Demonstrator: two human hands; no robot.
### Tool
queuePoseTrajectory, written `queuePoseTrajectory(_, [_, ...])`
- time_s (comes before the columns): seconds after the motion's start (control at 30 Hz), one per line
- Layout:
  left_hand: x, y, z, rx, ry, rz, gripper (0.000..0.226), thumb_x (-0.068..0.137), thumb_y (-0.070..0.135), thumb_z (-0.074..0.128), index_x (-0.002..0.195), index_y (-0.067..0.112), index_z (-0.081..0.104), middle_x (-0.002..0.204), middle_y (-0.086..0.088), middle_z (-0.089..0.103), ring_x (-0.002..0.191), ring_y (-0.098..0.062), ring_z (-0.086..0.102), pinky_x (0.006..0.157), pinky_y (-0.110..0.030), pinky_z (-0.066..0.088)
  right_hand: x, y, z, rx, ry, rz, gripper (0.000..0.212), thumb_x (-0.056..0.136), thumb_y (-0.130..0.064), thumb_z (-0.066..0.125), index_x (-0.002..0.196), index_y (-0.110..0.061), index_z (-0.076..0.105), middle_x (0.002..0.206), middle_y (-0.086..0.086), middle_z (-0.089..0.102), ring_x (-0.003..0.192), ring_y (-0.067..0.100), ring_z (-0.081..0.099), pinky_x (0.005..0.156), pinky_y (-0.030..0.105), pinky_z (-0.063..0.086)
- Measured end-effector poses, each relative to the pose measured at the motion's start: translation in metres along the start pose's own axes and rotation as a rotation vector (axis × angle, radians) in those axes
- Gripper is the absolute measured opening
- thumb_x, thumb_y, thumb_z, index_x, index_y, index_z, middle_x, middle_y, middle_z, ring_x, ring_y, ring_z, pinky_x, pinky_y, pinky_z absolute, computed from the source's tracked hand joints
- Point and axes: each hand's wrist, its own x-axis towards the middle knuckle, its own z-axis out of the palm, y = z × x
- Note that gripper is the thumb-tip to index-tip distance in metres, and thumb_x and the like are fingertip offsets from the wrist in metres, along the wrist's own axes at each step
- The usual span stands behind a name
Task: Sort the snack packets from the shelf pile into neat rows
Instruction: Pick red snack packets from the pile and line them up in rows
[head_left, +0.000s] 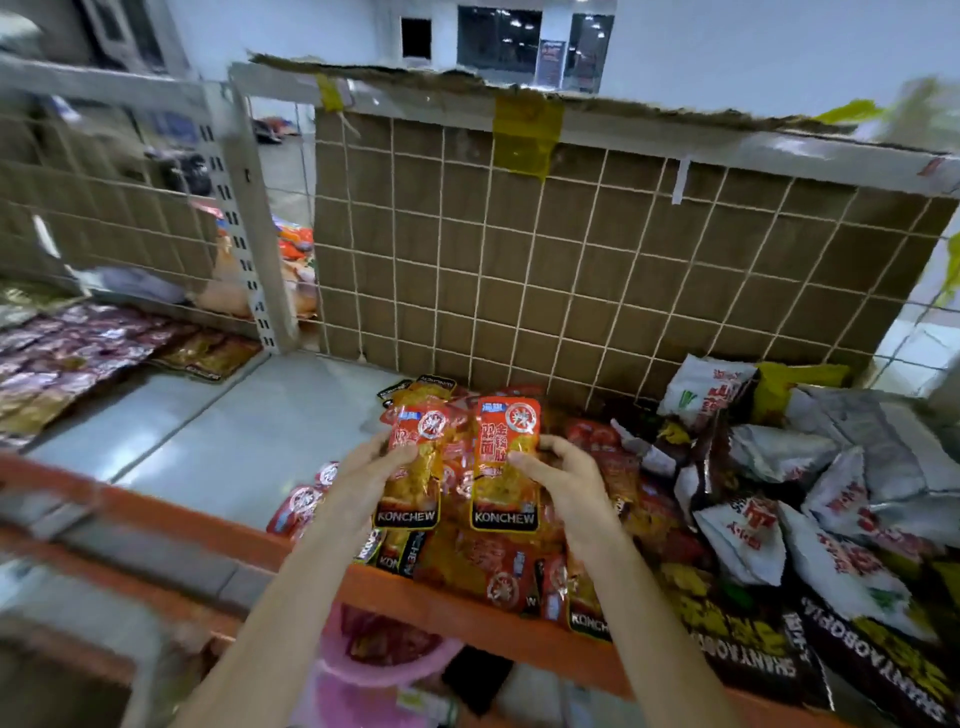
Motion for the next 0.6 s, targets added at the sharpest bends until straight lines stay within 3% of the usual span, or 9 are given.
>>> queuePoseTrajectory(0.07, [-0.018,-0.001,-0.018,-0.031,0.100,0.036,0.021,0.082,0.010,0.067,0.102,0.008,0.065,0.085,-0.009,0.072,0.067,-0.017,0.069,0.063,-0.031,0.059,-0.002,0.006,0.018,0.011,-0.085,0.000,0.019,0.082,-0.013,0.071,0.098,-0.018,0.063,0.095,0.000,0.071,0.085,0.014,0.069,0.073,0.024,0.056])
queuePoseTrajectory(0.13, [-0.036,-0.001,-0.039,-0.009,0.225,0.093,0.014,0.085,0.000,0.060,0.094,0.009,0.065,0.069,-0.003,0.071,0.055,-0.012,0.065,0.053,-0.025,0.055,-0.006,0.012,0.041,0.035,-0.158,0.002,0.014,0.083,-0.006,0.069,0.089,-0.017,0.062,0.085,-0.002,0.069,0.076,0.010,0.066,0.067,0.018,0.054])
queuePoseTrajectory(0.23, [-0.064,-0.003,-0.077,-0.025,0.363,0.129,0.017,0.083,0.000,0.062,0.097,0.008,0.067,0.074,-0.007,0.070,0.060,-0.018,0.064,0.063,-0.030,0.052,-0.010,0.024,0.077,-0.003,-0.272,0.012,0.013,0.082,-0.002,0.068,0.084,-0.014,0.064,0.079,-0.002,0.069,0.072,0.011,0.064,0.069,0.020,0.052])
queuePoseTrajectory(0.33, [-0.088,0.001,-0.112,-0.035,0.462,0.155,0.014,0.082,0.002,0.063,0.092,0.011,0.067,0.072,-0.004,0.069,0.057,-0.013,0.065,0.058,-0.024,0.051,-0.015,0.032,0.117,-0.014,-0.364,0.042,0.010,0.083,-0.004,0.068,0.086,-0.011,0.063,0.079,0.001,0.068,0.072,0.012,0.063,0.067,0.022,0.050])
queuePoseTrajectory(0.4, [-0.099,0.003,-0.135,-0.061,0.502,0.151,0.017,0.082,0.003,0.064,0.098,0.009,0.066,0.084,-0.011,0.069,0.066,-0.020,0.065,0.061,-0.027,0.052,-0.019,0.036,0.145,0.003,-0.401,0.045,0.010,0.082,-0.003,0.068,0.088,-0.008,0.061,0.083,0.006,0.064,0.073,0.014,0.061,0.066,0.020,0.048])
queuePoseTrajectory(0.5, [-0.115,0.006,-0.172,-0.090,0.545,0.152,0.022,0.083,0.003,0.064,0.104,0.008,0.065,0.094,-0.016,0.067,0.075,-0.027,0.063,0.067,-0.031,0.052,-0.029,0.043,0.191,0.028,-0.436,0.032,0.012,0.082,0.000,0.067,0.084,-0.009,0.059,0.078,0.006,0.062,0.063,0.005,0.060,0.055,0.012,0.046])
queuePoseTrajectory(0.6, [-0.126,0.012,-0.214,-0.080,0.596,0.155,0.020,0.083,0.004,0.064,0.102,0.010,0.065,0.093,-0.013,0.067,0.072,-0.023,0.062,0.064,-0.027,0.051,-0.041,0.053,0.239,0.057,-0.472,0.034,0.013,0.081,0.002,0.066,0.085,-0.008,0.061,0.075,0.006,0.063,0.058,0.003,0.061,0.055,0.013,0.048])
